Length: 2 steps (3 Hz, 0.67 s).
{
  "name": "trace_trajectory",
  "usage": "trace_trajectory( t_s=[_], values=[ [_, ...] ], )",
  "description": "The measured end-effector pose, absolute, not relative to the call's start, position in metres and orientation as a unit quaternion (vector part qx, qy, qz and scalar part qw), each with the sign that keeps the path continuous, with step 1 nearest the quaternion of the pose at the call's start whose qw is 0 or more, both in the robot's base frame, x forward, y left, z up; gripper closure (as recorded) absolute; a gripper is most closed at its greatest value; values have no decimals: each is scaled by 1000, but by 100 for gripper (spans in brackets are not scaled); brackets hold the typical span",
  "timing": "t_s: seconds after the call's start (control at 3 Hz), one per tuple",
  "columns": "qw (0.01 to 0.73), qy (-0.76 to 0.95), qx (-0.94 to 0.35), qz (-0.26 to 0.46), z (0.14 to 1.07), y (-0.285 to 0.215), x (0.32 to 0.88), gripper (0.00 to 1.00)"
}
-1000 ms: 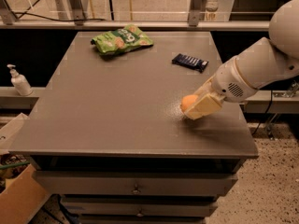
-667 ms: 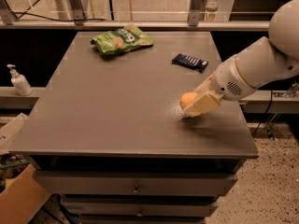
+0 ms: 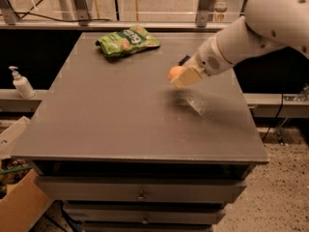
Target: Move orange near green rice chip bag
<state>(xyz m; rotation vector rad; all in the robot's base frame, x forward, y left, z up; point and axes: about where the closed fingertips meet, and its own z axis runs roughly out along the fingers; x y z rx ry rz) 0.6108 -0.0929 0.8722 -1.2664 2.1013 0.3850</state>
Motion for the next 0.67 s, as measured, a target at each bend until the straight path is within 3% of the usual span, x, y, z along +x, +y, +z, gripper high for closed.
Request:
trace_trajectory(
  t_s=[0.67],
  values=[
    [356,799,-466,129,884,-49,725,100]
  ],
)
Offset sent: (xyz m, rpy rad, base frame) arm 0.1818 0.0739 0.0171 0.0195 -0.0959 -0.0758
